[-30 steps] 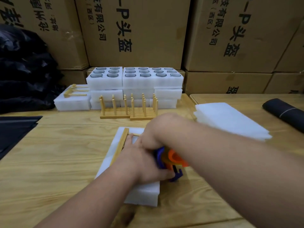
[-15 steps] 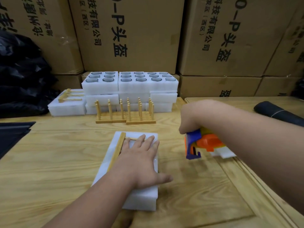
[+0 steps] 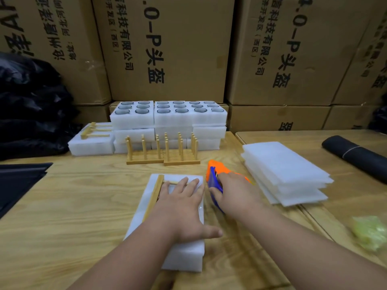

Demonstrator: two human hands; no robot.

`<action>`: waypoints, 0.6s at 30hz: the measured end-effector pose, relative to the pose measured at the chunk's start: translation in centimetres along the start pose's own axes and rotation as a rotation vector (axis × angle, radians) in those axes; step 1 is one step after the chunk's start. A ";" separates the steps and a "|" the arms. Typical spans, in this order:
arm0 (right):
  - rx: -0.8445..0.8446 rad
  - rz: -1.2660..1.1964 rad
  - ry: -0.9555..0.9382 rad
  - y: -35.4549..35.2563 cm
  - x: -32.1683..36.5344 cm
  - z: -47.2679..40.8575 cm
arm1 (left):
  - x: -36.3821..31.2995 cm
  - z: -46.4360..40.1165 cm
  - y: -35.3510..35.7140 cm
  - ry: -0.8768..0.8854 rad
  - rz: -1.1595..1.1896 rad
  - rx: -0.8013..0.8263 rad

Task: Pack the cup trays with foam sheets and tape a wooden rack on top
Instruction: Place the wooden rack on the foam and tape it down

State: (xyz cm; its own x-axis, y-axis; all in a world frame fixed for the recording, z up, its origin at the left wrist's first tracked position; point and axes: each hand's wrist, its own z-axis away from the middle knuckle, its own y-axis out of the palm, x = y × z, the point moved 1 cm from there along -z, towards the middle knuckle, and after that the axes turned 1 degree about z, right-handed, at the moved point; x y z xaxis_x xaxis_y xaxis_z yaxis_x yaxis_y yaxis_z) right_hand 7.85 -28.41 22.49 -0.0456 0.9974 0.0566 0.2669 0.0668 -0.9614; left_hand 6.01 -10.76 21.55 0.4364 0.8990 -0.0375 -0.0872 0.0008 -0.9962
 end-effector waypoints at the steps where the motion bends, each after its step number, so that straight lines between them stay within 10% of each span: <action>1: -0.095 -0.029 -0.023 -0.2 -0.1 0.2 | 0.0 0.0 0.0 -0.001 0.004 0.006; 5: -0.367 -0.644 -0.066 -2.1 1.3 1.8 | 0.1 -0.1 0.2 0.005 0.017 -0.009; 11: 0.021 -1.625 0.497 -1.3 4.3 5.2 | -0.1 0.0 0.2 0.005 0.025 -0.024; 18: 0.266 -1.515 0.700 1.2 4.3 5.9 | -0.1 0.1 -0.1 0.006 0.017 -0.010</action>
State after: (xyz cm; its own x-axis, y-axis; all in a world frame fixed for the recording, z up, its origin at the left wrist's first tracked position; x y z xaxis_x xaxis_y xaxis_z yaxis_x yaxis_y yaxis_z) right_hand 2.25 -24.21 19.99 0.3337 -0.1287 0.9338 0.2252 0.9728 0.0536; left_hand 5.90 -10.81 21.70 0.4406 0.8960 -0.0550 -0.0859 -0.0189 -0.9961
